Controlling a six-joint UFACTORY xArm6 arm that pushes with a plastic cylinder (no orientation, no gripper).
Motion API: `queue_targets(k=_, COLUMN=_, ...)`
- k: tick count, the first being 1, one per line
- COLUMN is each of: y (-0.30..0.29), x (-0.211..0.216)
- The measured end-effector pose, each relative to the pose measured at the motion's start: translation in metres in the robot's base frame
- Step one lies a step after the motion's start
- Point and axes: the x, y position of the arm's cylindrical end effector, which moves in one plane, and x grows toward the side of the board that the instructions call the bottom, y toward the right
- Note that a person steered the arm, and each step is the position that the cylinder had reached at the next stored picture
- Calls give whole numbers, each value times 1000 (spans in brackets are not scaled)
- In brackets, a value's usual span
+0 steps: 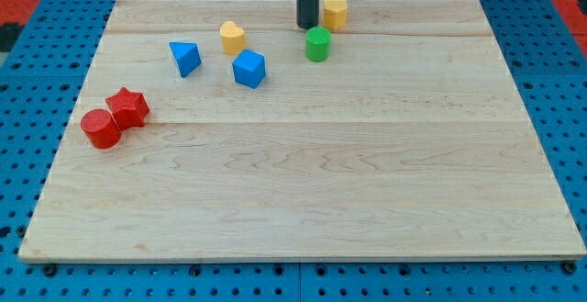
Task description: Move the yellow hexagon and green circle down a bit
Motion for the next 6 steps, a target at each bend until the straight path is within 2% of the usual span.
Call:
queue_targets(k=1, y=-1, x=-38)
queue_targets(k=3, y=81, x=-27)
queue_targets(k=4, y=67, x=-13)
queue_targets(k=6, y=-18, x=12)
